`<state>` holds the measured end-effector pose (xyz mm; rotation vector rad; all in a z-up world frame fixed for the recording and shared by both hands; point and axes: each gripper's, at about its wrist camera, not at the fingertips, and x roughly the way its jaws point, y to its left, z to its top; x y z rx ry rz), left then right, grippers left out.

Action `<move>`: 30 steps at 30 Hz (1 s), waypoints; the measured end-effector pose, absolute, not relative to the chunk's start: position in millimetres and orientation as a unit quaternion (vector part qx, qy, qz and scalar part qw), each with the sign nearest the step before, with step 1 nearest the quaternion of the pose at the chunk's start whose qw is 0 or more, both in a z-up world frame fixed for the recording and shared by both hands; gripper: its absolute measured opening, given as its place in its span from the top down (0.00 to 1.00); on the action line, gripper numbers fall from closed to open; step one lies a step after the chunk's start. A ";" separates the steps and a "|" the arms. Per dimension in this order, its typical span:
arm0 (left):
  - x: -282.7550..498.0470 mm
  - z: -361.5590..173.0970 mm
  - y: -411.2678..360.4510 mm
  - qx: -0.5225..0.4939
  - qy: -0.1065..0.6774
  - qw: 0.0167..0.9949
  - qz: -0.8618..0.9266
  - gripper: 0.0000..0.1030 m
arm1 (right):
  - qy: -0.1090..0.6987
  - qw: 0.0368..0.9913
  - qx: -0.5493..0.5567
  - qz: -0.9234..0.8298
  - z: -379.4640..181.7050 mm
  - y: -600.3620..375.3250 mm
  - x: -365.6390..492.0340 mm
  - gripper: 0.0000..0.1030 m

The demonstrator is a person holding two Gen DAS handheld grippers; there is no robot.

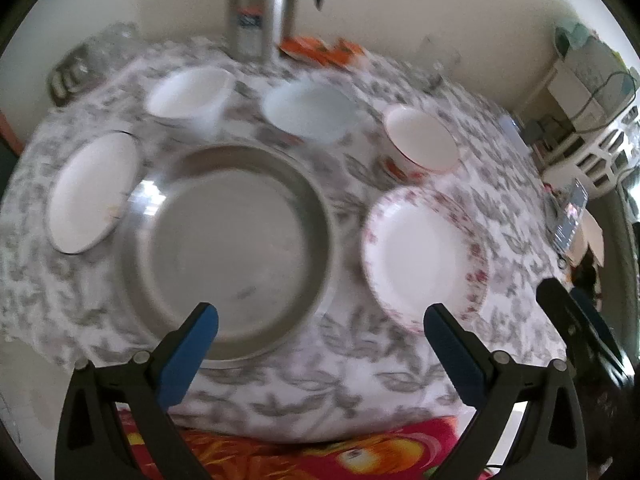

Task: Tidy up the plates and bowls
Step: 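Reach the right gripper to the pink-rose plate rim and grasp it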

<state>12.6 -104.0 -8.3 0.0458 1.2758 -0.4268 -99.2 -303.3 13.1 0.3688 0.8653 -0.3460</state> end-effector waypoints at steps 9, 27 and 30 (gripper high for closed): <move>22.2 -65.1 -171.5 0.011 0.677 0.702 -0.222 0.11 | 0.456 0.845 0.218 -0.172 -42.1 -353.7 -88.7 0.14; 44.8 -112.9 -186.0 -0.033 0.695 0.694 -0.187 0.40 | 0.490 0.806 0.296 -0.153 -118.3 -394.7 -56.2 0.59; 51.7 -113.8 -183.1 -0.048 0.691 0.697 -0.185 0.47 | 0.483 0.810 0.300 -0.144 -118.1 -397.6 -54.0 0.62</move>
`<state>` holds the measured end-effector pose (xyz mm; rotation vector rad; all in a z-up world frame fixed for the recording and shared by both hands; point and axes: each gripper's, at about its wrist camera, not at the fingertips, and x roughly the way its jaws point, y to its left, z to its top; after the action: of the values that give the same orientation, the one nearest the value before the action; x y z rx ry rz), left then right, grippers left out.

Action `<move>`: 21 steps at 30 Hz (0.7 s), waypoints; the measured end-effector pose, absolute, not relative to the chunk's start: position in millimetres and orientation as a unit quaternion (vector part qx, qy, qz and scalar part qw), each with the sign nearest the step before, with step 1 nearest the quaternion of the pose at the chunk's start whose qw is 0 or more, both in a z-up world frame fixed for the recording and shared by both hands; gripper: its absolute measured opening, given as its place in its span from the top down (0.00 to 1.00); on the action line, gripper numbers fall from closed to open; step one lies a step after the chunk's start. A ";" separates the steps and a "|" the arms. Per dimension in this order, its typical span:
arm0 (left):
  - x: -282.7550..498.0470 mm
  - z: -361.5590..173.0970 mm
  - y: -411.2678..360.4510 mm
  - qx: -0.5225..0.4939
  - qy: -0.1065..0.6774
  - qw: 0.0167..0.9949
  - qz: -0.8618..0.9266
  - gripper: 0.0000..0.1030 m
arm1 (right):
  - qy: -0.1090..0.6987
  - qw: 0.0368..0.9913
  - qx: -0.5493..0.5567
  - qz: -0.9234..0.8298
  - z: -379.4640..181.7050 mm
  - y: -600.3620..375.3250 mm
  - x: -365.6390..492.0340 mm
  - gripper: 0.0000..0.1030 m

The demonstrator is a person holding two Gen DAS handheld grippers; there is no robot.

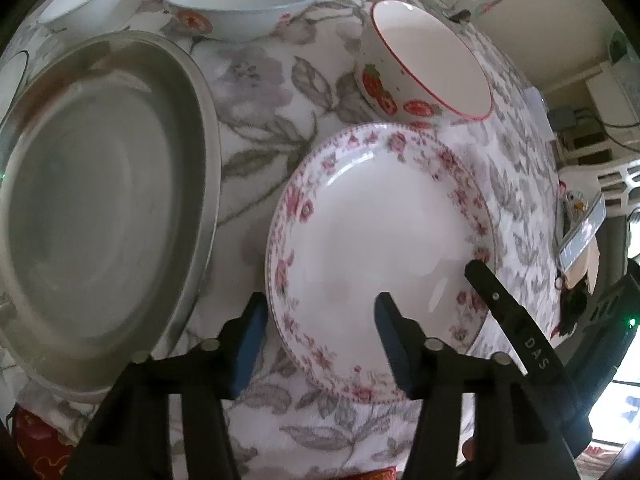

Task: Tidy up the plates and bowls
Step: 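Reach the right gripper to the pink-rose plate rim and grasp it, then lift the pink-rose plate with the right gripper and lower it into the steel basin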

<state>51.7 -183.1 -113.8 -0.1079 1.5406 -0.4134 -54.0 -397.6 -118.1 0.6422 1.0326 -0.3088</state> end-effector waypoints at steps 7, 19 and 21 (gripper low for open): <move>61.3 -115.7 -168.0 -0.083 0.687 0.700 -0.177 0.58 | 0.471 0.816 0.316 -0.111 -118.2 -408.4 -43.8 0.70; 59.9 -123.4 -136.2 -0.097 0.688 0.703 -0.152 0.81 | 0.472 0.826 0.299 -0.070 -121.7 -403.8 -34.1 0.87; 58.7 -124.8 -133.0 -0.095 0.686 0.705 -0.153 0.81 | 0.471 0.828 0.296 -0.069 -120.4 -403.1 -37.6 0.88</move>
<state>58.7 -133.0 -124.8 -0.2123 1.5262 -0.3402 -37.6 -403.1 -120.4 0.6283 0.9996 -0.1458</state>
